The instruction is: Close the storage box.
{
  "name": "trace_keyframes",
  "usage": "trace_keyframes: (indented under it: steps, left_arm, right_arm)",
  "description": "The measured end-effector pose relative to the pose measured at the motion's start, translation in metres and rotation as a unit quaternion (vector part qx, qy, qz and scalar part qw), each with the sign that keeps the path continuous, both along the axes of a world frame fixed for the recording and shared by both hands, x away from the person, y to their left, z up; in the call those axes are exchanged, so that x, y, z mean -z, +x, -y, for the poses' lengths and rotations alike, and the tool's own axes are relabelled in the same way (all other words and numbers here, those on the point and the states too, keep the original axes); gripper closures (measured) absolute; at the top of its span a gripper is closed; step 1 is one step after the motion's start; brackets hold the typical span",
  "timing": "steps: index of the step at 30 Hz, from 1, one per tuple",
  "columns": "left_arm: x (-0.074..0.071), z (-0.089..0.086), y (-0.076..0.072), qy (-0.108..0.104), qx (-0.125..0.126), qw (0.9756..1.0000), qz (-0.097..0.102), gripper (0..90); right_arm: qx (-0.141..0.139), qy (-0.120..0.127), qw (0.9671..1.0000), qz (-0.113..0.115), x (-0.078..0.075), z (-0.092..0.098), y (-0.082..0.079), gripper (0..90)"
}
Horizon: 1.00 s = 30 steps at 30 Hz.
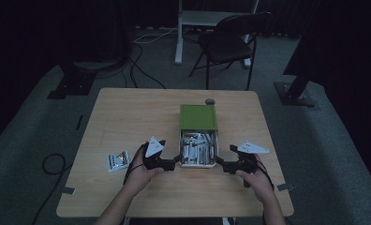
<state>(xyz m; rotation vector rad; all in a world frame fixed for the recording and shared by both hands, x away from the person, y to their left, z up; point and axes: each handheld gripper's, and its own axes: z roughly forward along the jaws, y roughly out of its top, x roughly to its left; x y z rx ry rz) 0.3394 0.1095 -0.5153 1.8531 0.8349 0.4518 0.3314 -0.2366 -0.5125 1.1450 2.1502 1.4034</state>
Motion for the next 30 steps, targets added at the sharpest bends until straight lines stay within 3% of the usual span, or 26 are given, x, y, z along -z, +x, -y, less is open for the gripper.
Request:
trace_keyframes:
  steps: [30]
  left_arm:
    - [-0.001, 0.002, 0.018, -0.002, -0.009, 1.0, -0.001, 10.8]
  right_arm:
    - [0.026, -0.001, 0.9996, 0.005, -0.001, -0.004, 0.016, 11.9]
